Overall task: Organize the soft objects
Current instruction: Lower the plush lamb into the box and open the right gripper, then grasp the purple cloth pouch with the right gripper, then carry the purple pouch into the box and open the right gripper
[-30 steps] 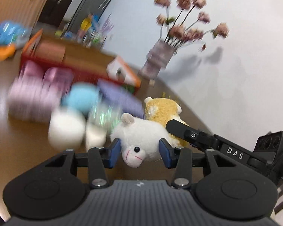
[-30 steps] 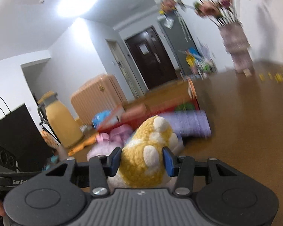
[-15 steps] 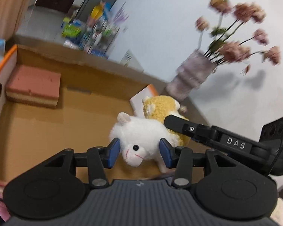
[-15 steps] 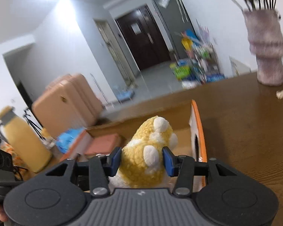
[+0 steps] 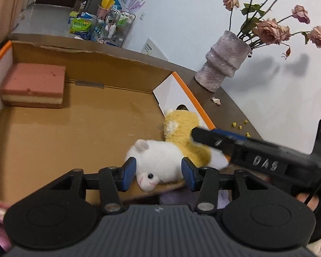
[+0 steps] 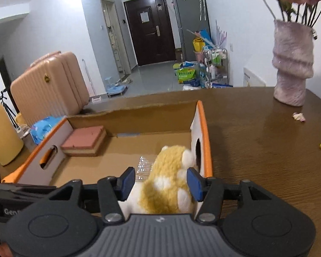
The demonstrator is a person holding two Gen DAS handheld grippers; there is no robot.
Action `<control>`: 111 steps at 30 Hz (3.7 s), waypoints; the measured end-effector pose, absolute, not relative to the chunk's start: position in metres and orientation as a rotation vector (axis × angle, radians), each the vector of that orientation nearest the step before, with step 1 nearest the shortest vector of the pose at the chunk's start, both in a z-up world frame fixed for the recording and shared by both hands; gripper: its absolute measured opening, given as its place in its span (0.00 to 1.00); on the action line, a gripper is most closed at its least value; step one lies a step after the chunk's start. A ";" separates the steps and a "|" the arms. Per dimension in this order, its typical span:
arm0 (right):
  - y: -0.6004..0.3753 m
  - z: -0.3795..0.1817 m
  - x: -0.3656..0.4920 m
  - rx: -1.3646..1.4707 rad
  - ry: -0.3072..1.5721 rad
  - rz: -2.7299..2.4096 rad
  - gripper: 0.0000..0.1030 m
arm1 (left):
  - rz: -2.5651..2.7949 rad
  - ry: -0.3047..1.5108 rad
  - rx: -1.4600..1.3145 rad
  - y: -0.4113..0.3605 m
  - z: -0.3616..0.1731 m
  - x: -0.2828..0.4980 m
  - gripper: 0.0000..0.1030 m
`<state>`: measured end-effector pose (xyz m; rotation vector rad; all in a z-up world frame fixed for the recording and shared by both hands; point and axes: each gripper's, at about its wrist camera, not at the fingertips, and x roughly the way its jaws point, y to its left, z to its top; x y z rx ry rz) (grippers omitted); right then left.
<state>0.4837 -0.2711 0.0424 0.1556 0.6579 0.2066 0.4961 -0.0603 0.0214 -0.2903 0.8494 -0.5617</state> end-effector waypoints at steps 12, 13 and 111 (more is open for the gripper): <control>-0.281 0.125 0.386 0.008 0.406 0.213 0.78 | -0.218 0.495 -0.029 0.004 0.115 0.362 0.81; -0.277 0.124 0.376 -0.009 0.373 0.211 0.85 | -0.163 0.454 0.003 0.007 0.117 0.349 0.82; -0.190 -0.034 0.194 0.020 0.541 0.339 0.34 | -0.360 0.664 -0.306 0.023 -0.016 0.166 0.17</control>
